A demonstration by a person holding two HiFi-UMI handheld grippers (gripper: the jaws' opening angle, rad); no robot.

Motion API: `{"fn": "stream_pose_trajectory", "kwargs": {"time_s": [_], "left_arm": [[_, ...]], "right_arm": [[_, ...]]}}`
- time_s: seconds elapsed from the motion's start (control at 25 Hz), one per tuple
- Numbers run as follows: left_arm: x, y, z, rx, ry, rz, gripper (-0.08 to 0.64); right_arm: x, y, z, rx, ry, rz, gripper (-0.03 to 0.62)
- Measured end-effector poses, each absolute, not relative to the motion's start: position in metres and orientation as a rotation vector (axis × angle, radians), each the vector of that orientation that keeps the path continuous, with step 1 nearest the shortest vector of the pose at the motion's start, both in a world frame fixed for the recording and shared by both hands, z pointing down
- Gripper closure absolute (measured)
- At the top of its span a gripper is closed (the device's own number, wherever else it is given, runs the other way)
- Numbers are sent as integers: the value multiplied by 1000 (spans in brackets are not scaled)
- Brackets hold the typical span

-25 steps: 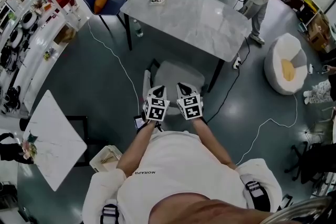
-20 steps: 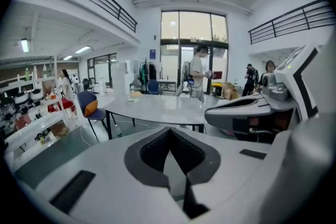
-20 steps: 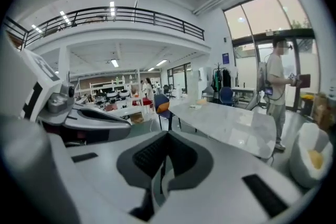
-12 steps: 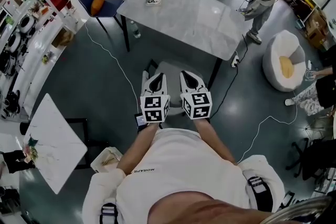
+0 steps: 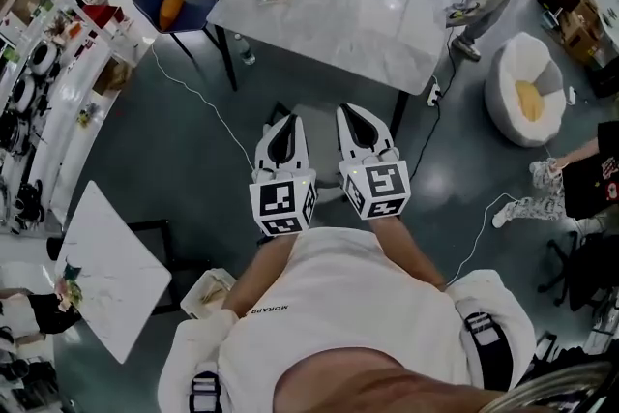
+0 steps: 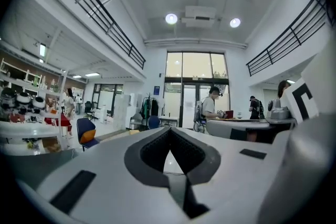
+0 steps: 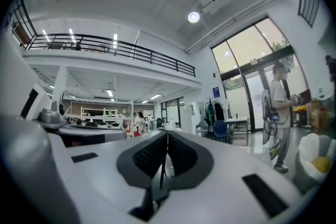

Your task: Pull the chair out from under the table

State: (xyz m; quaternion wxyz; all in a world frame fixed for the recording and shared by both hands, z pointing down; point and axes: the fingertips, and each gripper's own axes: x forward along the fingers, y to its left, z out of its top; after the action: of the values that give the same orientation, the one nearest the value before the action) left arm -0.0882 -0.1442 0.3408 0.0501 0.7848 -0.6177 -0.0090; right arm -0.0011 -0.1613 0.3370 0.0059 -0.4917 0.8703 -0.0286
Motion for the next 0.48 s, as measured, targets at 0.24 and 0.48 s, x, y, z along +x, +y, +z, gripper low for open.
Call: {"fn": "stream_pose_trajectory", "kwargs": {"time_s": [0.24, 0.48], "left_arm": [[-82, -136, 317, 2442, -1873, -76, 556], [-73, -135, 320, 2476, -1851, -84, 556]], "right_arm": [[4, -153, 307, -1527, 2680, -8, 580], [8, -148, 315, -1523, 2683, -14, 580]]}}
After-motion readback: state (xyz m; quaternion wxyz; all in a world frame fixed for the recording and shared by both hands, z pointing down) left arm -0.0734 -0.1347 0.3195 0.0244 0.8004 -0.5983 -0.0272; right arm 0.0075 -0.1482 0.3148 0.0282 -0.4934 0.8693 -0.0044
